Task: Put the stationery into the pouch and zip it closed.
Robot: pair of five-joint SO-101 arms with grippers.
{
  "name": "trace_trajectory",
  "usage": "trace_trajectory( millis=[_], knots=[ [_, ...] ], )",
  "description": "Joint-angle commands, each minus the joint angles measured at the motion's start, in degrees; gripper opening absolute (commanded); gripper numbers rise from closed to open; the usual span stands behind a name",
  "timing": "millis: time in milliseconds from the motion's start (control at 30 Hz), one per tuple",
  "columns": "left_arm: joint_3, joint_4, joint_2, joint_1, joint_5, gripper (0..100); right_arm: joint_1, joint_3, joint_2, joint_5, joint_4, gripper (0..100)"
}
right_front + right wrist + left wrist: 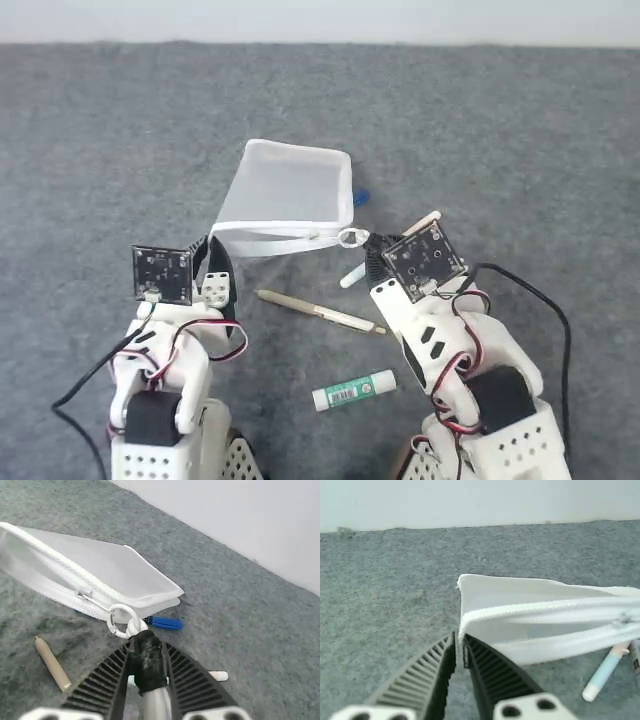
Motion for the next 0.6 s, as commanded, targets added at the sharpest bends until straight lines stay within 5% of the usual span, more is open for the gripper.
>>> trace_trajectory(
  millis=[0,167,567],
  knots=[
    [-3.3,0.2,-1.3,-1.4,0.9,12,-0.6,-3.5,-1.5,-0.4,0.4,0.7],
    [-2.2,0.0,-1.3,-1.5,4.6,21,-2.5,-3.5,-1.5,-0.4,1.5,0.7],
    [-0.3,-1.6,-1.3,0.5,4.4,21,-7.8,-3.5,-17.8,-0.3,8.6,0.7]
  ],
)
